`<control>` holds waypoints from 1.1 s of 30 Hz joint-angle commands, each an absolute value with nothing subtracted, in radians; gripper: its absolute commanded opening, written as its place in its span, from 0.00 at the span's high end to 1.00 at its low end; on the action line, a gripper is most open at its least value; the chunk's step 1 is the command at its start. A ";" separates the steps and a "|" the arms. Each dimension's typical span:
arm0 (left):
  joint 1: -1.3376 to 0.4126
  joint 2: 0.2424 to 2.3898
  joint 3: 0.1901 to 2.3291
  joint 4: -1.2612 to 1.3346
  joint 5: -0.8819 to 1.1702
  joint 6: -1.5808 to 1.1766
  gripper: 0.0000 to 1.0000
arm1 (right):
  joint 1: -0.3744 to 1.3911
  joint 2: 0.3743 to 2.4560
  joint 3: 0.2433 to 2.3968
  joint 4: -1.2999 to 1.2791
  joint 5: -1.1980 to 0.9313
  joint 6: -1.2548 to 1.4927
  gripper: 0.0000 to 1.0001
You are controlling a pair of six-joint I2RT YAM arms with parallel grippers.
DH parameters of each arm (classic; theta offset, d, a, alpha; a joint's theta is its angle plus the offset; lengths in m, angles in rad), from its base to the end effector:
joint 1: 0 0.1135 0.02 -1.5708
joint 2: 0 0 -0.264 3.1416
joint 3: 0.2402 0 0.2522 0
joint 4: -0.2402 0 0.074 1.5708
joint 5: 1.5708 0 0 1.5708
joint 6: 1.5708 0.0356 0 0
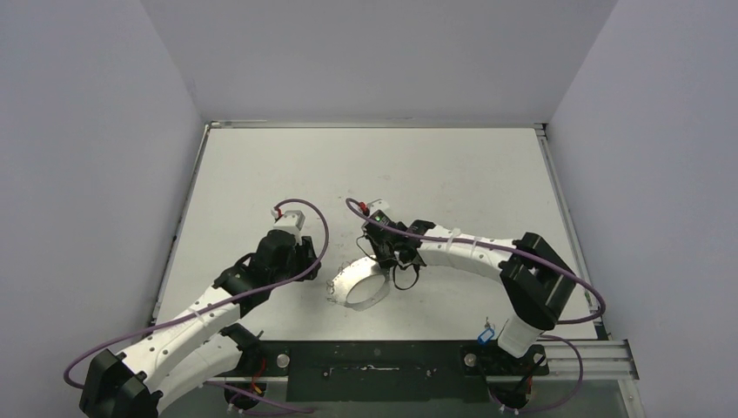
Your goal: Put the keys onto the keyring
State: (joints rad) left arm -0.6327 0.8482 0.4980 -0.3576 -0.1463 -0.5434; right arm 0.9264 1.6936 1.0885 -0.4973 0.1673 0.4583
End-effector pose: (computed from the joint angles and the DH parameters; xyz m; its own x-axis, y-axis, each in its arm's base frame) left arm 0.1475 -0.1017 0.2128 -0.7051 -0.1173 -0.6994 0.1532 0.9377 -0.3117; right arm 0.2073 0.2660 0.1882 -0.8095 -0.3511 -0.4706 -0.4293 0.9007 0.0665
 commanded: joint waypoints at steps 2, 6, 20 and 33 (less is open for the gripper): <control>-0.624 0.827 0.506 -0.314 -0.133 -0.524 0.60 | 0.872 1.603 1.017 -0.336 -0.022 0.434 1.00; -0.624 0.819 0.495 -0.296 -0.117 -0.514 0.60 | 0.853 1.576 0.982 -0.272 -0.140 0.389 1.00; -0.622 0.792 0.463 -0.182 -0.004 -0.415 0.61 | 0.848 1.246 0.840 -0.099 -0.278 0.166 1.00; -0.621 0.709 0.424 0.001 0.163 -0.296 0.63 | 0.821 1.187 0.862 -0.188 -0.508 -0.117 1.00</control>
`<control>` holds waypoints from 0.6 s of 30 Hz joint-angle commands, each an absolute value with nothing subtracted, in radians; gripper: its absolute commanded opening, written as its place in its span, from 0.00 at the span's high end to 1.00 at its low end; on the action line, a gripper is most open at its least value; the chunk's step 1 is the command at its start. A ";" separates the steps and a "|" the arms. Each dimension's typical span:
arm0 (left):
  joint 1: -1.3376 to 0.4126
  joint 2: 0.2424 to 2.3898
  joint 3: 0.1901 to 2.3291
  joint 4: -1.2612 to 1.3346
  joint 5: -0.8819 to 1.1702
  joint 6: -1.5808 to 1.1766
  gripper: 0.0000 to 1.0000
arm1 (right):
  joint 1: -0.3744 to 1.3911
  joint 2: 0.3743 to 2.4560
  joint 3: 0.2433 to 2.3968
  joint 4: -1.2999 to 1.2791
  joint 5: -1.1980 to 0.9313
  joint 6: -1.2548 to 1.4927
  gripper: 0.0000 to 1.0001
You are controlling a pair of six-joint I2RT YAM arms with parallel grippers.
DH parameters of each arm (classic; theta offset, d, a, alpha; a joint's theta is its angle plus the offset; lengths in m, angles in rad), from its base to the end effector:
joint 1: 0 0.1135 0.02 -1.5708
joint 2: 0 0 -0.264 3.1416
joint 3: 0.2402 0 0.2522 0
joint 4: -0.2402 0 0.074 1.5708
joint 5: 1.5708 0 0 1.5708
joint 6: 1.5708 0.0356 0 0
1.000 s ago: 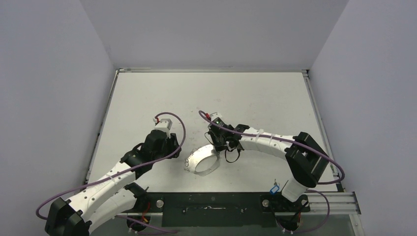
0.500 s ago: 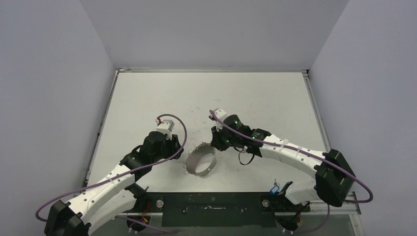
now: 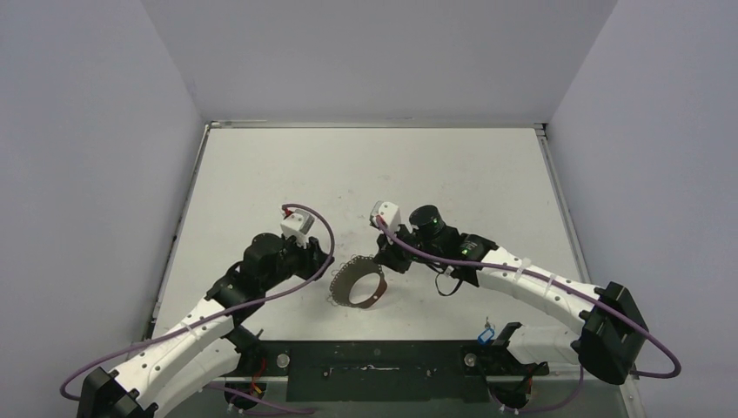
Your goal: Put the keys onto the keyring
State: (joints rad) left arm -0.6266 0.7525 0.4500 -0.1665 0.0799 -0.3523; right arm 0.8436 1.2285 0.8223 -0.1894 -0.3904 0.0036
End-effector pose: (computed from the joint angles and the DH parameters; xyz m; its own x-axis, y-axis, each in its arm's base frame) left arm 0.1414 -0.1059 0.2287 -0.5652 -0.0154 -0.8248 0.4764 0.8101 -0.3417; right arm 0.1685 0.2097 0.2605 -0.3762 -0.4177 -0.8270 -0.8989 0.3809 0.2165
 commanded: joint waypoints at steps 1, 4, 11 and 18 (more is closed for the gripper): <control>-0.622 0.698 0.406 0.041 0.184 -0.289 0.63 | 0.812 1.178 0.862 -0.190 -0.533 -0.131 1.00; -0.623 0.660 0.357 0.148 0.256 -0.253 0.65 | 0.776 1.151 0.857 -0.199 -0.615 -0.181 1.00; -0.624 0.600 0.260 0.395 0.405 -0.169 0.66 | 0.756 1.088 0.823 -0.197 -0.688 -0.270 1.00; -0.626 0.663 0.265 0.494 0.569 -0.060 0.66 | 0.756 1.077 0.777 -0.093 -0.749 -0.218 1.00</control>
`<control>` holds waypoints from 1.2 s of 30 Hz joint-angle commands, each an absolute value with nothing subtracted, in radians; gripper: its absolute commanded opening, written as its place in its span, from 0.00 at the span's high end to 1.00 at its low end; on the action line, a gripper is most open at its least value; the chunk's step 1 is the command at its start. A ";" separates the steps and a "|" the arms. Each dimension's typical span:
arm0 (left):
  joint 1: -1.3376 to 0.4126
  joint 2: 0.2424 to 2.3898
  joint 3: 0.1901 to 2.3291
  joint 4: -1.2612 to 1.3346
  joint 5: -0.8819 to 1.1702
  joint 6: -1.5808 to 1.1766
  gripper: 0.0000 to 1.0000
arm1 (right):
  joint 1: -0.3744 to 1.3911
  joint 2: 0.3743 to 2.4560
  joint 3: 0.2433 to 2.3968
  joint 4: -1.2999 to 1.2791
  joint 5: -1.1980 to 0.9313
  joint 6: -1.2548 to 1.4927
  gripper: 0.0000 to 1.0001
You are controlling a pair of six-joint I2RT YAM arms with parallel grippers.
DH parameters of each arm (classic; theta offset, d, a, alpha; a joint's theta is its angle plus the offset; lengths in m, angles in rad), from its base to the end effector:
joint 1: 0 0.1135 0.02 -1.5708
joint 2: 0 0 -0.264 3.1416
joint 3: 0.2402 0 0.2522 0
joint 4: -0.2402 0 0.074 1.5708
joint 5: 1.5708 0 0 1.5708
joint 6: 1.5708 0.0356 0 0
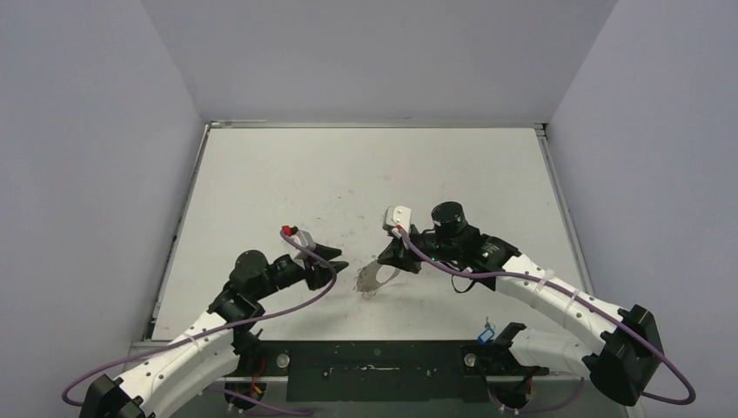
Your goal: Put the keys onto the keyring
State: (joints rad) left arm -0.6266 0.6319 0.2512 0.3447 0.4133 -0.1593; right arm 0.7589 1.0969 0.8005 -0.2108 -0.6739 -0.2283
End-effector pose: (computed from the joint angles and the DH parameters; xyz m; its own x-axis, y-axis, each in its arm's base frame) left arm 0.1238 -0.1073 0.2303 -0.1655 -0.0595 -0.9844 0.8466 0.5034 -0.1728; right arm 0.1591 0.1815 0.2848 -0.1320 -0.3689 -0.9200 -0.9890 0.1110 0.0974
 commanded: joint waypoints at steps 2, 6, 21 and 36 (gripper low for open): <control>-0.631 0.685 0.272 0.522 0.631 -0.009 0.66 | 0.756 1.077 0.763 -0.053 -0.771 -0.195 1.00; -0.653 0.721 0.283 0.587 0.695 0.091 0.66 | 0.758 1.077 0.752 -0.028 -0.805 -0.183 1.00; -0.722 0.868 0.338 0.690 0.751 0.154 0.67 | 0.768 1.080 0.755 -0.020 -0.856 -0.183 1.00; -0.755 0.939 0.359 0.706 0.658 0.193 0.69 | 0.776 1.072 0.753 -0.021 -0.871 -0.181 1.00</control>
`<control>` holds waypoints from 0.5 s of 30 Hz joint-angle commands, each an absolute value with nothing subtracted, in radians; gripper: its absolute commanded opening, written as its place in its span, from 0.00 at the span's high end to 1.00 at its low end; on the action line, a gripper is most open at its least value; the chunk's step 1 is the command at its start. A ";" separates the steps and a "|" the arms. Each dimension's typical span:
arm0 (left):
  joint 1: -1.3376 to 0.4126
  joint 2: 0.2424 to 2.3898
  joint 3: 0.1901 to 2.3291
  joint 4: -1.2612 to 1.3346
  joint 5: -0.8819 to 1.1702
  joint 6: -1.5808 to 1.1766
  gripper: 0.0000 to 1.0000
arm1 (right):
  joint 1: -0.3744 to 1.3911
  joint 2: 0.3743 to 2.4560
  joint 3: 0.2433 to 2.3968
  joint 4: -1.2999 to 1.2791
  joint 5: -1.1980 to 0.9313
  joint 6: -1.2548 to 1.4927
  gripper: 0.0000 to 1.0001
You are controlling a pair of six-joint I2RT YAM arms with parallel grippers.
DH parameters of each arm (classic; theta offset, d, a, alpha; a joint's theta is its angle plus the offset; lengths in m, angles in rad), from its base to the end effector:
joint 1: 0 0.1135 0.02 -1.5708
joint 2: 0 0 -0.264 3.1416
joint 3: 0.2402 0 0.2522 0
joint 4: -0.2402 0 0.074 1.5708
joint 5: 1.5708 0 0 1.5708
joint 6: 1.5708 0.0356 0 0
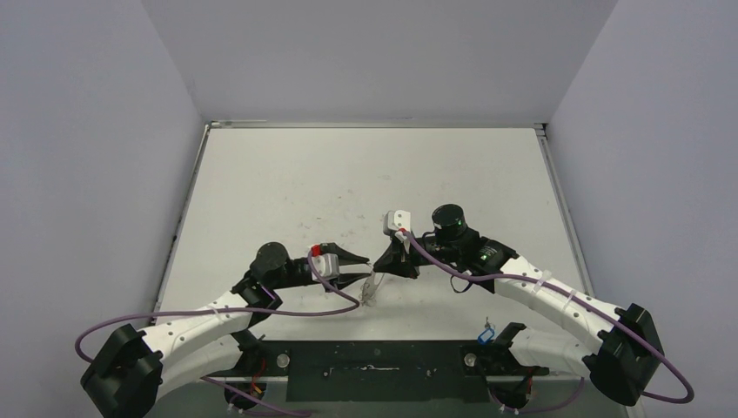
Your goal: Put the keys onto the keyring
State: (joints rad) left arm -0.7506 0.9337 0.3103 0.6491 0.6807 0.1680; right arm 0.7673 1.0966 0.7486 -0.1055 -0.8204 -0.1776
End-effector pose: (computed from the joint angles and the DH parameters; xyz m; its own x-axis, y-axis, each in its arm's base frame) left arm 0.1299 -0.1518 0.2340 0.1841 0.0060 -0.9829 0.9731 0.1401 0.1831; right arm 0.1536 0.1843 0.2782 -0.1432 -0.3054 -0.9414 -0.9875 -0.0198 0.1566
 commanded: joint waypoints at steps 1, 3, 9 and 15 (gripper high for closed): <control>-0.755 0.940 0.359 0.706 0.655 0.196 0.70 | 0.776 1.072 0.753 -0.021 -0.872 -0.181 1.00; -0.756 0.946 0.359 0.705 0.651 0.201 0.71 | 0.776 1.072 0.752 -0.021 -0.875 -0.182 1.00; -0.756 0.967 0.364 0.718 0.661 0.212 0.79 | 0.778 1.071 0.752 -0.027 -0.879 -0.184 1.00; -0.757 0.984 0.370 0.735 0.668 0.216 0.90 | 0.778 1.068 0.752 -0.038 -0.879 -0.191 1.00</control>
State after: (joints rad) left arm -0.7521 0.9726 0.3176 0.6659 0.6624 0.1993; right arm 0.7673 1.0966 0.7475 -0.1059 -0.8284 -0.1753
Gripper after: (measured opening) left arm 0.134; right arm 0.026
